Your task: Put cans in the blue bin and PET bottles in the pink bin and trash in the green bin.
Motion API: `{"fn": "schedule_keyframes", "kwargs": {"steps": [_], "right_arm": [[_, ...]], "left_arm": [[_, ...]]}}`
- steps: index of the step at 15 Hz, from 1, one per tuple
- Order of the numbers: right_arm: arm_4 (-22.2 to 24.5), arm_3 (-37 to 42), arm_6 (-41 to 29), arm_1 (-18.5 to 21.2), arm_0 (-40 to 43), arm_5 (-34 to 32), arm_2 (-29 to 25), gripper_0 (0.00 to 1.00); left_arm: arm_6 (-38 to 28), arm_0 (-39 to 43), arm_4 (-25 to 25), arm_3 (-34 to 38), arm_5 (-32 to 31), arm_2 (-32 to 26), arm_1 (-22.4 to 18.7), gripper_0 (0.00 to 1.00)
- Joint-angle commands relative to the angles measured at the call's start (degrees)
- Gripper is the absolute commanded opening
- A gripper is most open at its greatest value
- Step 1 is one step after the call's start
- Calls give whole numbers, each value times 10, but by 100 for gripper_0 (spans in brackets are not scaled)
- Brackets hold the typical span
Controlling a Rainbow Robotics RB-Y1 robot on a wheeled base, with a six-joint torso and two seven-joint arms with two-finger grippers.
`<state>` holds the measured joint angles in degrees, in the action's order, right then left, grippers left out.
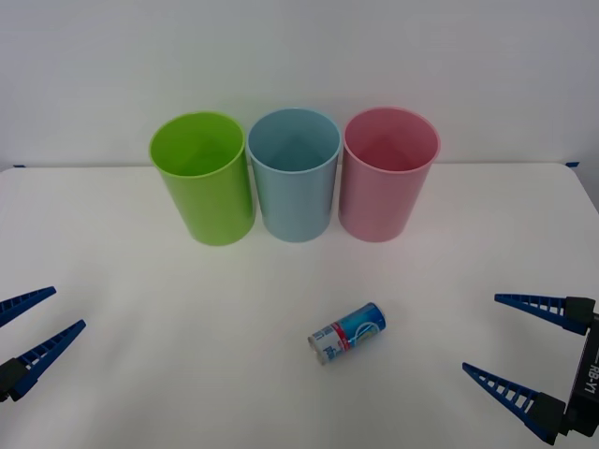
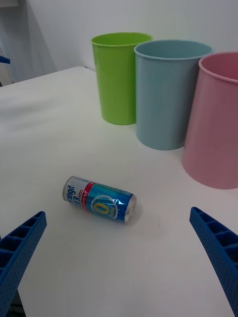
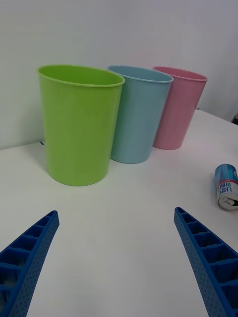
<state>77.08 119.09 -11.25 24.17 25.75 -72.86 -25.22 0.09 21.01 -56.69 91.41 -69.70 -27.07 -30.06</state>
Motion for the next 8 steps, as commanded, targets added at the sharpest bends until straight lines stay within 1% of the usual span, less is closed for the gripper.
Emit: {"fn": "schedule_keyframes", "kwargs": {"steps": [1, 8], "right_arm": [[0, 0, 0, 0, 0, 0, 0, 100], [0, 0, 0, 0, 0, 0, 0, 100]], "left_arm": [[0, 0, 0, 0, 0, 0, 0, 79], [0, 0, 0, 0, 0, 0, 0, 79]]}}
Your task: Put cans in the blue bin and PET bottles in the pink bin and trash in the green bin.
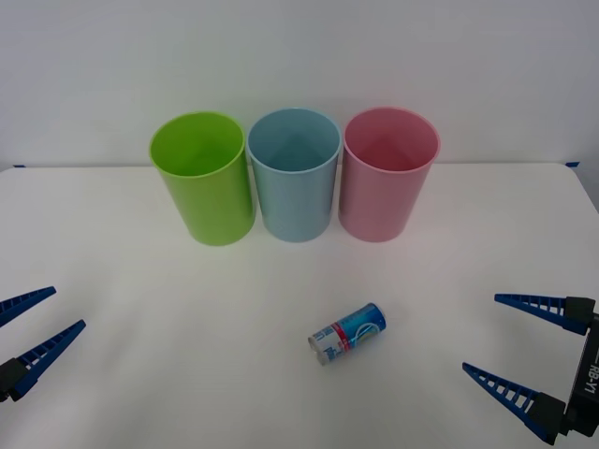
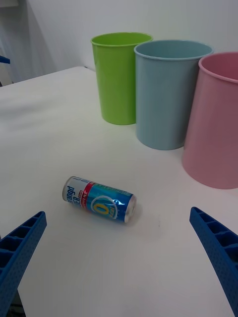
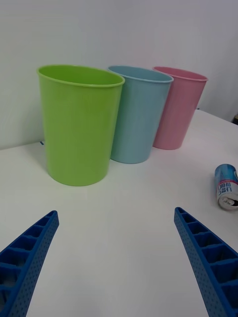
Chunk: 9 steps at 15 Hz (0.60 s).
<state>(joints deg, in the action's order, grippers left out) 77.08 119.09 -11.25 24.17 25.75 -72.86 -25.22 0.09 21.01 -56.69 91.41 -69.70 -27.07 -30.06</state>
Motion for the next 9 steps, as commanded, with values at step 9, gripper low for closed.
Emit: {"fn": "schedule_keyframes", "kwargs": {"steps": [9], "right_arm": [[-17, 25, -3, -3, -6, 0, -12, 100]], "left_arm": [[0, 0, 0, 0, 0, 0, 0, 79]]}}
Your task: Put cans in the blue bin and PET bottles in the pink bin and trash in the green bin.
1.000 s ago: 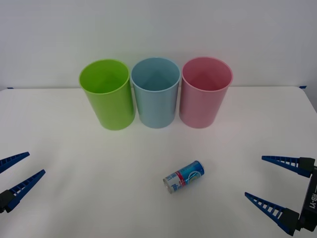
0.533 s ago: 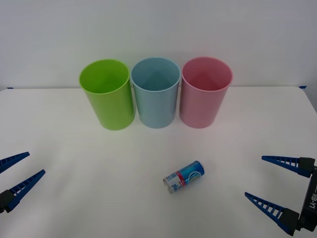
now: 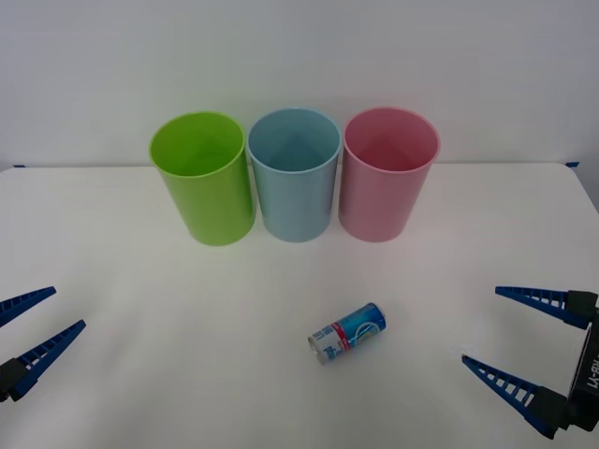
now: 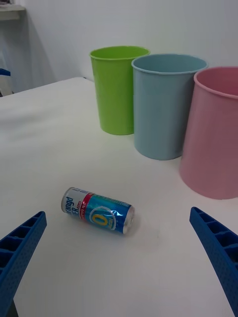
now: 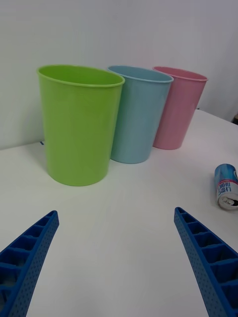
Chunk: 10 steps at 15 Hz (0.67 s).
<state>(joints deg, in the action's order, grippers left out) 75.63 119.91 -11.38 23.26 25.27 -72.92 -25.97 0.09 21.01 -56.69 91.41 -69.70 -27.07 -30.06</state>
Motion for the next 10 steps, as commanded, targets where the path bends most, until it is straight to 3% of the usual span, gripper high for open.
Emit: {"fn": "schedule_keyframes", "kwargs": {"steps": [1, 4, 10], "right_arm": [[-2, 29, -1, 15, -1, 1, -8, 100], [10, 61, 6, 50, -4, 3, -8, 100], [111, 107, 8, 114, -69, 2, 39, 100]], "left_arm": [[0, 0, 0, 0, 0, 0, 0, 79], [0, 0, 0, 0, 0, 0, 0, 79], [0, 0, 0, 0, 0, 0, 0, 79]]}}
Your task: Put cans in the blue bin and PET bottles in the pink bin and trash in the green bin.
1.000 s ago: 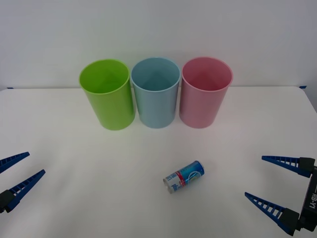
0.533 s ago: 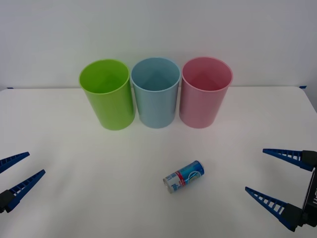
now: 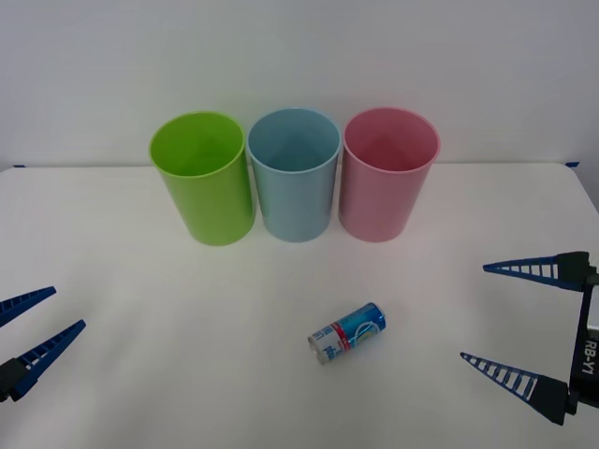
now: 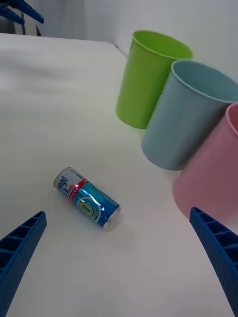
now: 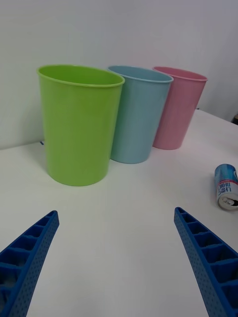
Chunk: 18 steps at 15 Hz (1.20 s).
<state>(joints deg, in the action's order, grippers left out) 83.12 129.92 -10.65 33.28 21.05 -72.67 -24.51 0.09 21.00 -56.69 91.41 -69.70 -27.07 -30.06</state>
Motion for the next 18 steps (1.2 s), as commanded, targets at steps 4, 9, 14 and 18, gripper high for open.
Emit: {"fn": "schedule_keyframes", "kwargs": {"steps": [4, 9, 14, 18], "right_arm": [[119, 14, 9, 45, -84, 0, 82, 100], [205, 13, 19, 91, -146, 0, 159, 100], [268, 1, 18, 102, -203, 0, 251, 100], [318, -26, 19, 99, -245, 0, 323, 100]], "left_arm": [[0, 0, 0, 0, 0, 0, 0, 79], [0, 0, 0, 0, 0, 0, 0, 79], [0, 0, 0, 0, 0, 0, 0, 79], [0, 0, 0, 0, 0, 0, 0, 80]]}}
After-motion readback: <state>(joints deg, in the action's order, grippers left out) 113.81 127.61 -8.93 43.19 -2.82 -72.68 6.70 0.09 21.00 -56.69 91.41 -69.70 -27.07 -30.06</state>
